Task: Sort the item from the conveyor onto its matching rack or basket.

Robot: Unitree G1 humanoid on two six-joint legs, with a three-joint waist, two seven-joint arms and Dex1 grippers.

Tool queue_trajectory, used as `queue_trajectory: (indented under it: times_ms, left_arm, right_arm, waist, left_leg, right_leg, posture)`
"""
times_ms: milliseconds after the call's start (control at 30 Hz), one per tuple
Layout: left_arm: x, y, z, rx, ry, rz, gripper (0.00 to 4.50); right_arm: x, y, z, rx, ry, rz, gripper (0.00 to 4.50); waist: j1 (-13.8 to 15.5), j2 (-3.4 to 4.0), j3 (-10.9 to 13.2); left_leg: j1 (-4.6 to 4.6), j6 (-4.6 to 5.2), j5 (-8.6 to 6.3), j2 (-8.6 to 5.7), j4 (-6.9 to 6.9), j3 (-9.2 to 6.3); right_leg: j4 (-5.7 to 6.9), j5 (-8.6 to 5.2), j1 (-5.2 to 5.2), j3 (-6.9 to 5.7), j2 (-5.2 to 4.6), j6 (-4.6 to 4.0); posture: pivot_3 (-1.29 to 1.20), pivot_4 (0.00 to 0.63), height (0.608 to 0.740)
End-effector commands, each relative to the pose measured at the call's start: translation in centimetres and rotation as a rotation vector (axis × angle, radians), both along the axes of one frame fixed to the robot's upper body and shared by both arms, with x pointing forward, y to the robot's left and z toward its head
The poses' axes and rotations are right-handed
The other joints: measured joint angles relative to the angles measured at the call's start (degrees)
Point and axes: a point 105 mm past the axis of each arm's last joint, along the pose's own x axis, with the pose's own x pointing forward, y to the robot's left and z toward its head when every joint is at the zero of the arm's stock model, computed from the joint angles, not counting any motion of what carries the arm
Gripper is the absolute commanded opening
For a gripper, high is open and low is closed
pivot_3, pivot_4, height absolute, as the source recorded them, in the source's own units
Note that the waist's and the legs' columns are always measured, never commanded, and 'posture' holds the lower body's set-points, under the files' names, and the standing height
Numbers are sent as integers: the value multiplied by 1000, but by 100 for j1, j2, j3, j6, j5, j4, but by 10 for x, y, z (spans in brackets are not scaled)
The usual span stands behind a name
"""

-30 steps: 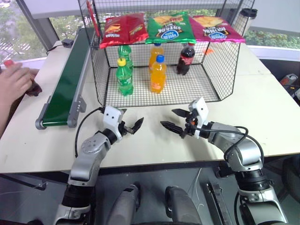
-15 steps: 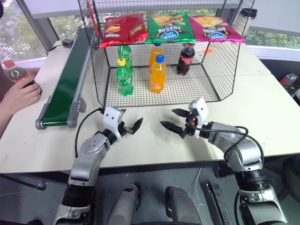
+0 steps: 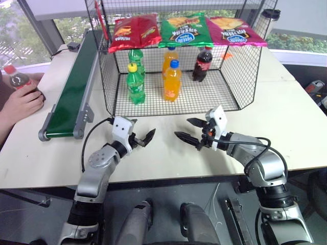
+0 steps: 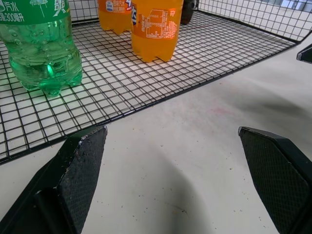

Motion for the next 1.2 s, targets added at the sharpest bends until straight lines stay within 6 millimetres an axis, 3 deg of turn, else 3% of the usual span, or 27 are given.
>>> queue_trajectory:
  times_ms: [33, 333, 667, 900, 1100, 1200]
  left_arm:
    - [-3, -3, 10, -1, -47, -14, 4500]
    - [-5, -1, 14, -3, -51, -17, 4500]
    - [-4, 10, 33, 23, -95, -8, 4500]
    - [-15, 19, 73, 15, -189, -18, 4500]
    - [-38, 47, 95, 79, -202, 26, 4500]
    - [-43, 93, 109, 52, -203, 192, 4500]
  right_arm:
    - [-3, 6, 15, 17, -53, 32, 4468]
    - [-5, 7, 14, 11, -47, 48, 4468]
    - [-4, 13, 15, 14, -50, 83, 4468]
    - [-10, 20, 21, 10, -53, 160, 4468]
    - [-22, 33, 48, 11, -122, 275, 4468]
    - [-30, 43, 65, 26, -163, 347, 4468]
  waist:
    - [0, 0, 0]
    - [-1, 0, 0]
    - [-3, 0, 0]
    - [-7, 0, 0]
    - [-31, 1, 1]
    - [-24, 0, 1]
  left_leg:
    - [0, 0, 0, 0, 0, 0]
    - [0, 0, 0, 0, 0, 0]
    - [0, 0, 0, 0, 0, -1]
    - [-1, 0, 0, 0, -2, -2]
    - [-1, 0, 0, 2, -6, -2]
    - [-1, -1, 0, 4, -12, -4]
  right_leg:
    - [0, 0, 0, 0, 0, 0]
    - [0, 0, 0, 0, 0, 0]
    - [0, 0, 0, 0, 0, 0]
    - [-2, 0, -1, 0, 1, 0]
    - [-1, 0, -5, 0, 2, 0]
    - [-1, -1, -9, 0, 4, -1]
  posture:
    - [0, 150, 738]
    - [0, 150, 738]
    - [0, 150, 738]
    - [0, 150, 738]
    - [0, 150, 738]
    - [0, 150, 738]
